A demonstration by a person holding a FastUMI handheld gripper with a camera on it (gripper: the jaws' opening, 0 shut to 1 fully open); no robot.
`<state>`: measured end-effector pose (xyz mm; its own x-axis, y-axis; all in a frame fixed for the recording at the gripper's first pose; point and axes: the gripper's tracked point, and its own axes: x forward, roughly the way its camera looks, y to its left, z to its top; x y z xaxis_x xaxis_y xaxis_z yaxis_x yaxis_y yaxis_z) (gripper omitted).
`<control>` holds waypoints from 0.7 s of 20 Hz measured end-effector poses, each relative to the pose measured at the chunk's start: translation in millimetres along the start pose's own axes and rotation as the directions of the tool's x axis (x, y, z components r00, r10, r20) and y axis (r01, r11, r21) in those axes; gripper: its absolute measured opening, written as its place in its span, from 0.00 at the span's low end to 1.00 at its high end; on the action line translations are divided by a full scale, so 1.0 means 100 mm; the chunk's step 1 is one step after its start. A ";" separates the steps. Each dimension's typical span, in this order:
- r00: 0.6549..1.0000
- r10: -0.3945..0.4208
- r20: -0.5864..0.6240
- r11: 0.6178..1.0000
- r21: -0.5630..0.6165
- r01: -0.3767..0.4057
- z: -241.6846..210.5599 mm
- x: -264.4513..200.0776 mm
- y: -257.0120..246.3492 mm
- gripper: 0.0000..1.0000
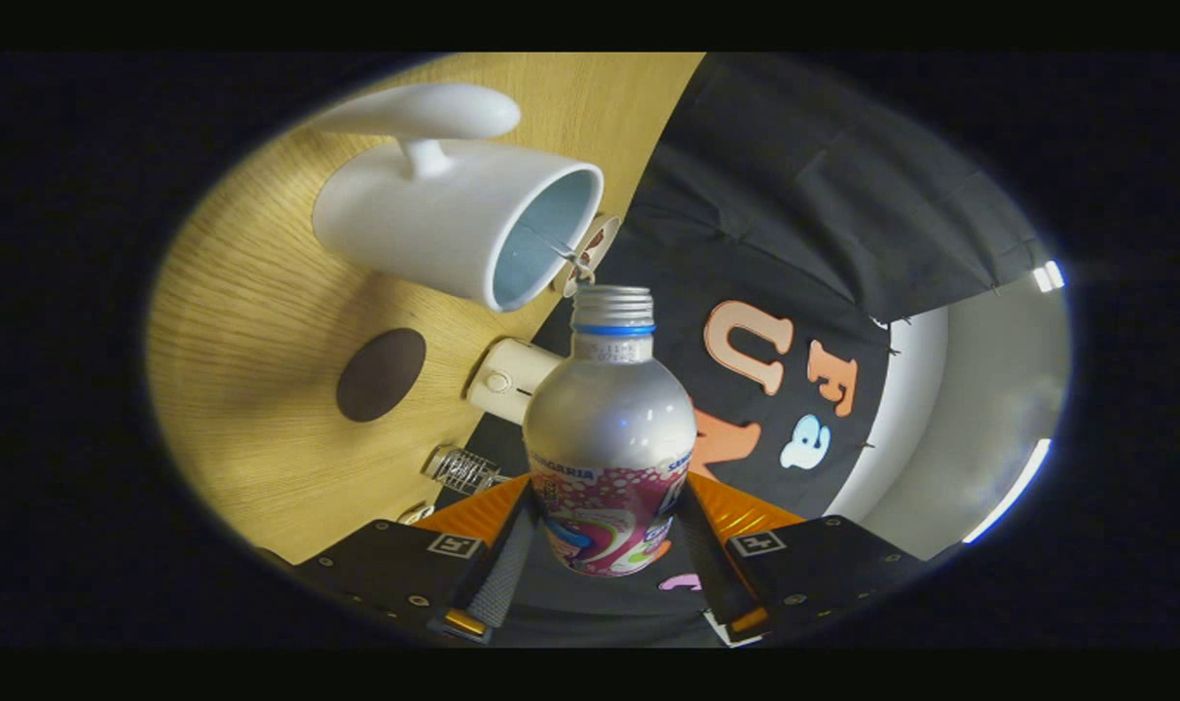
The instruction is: Take the bottle from table, then pour the juice into the cup, finally place the bottle on the coaster
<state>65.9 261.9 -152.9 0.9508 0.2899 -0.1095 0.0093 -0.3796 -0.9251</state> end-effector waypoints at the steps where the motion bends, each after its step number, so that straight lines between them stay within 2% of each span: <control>1: 1.000 0.002 0.002 1.000 -0.001 -0.002 0.00 0.00 0.00 0.77; 14: 0.999 -0.025 0.025 0.998 -0.057 0.026 0.00 0.02 -0.06 0.77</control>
<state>67.6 264.8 -147.7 0.9421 0.3214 -0.0953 0.0520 -0.4211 -0.9055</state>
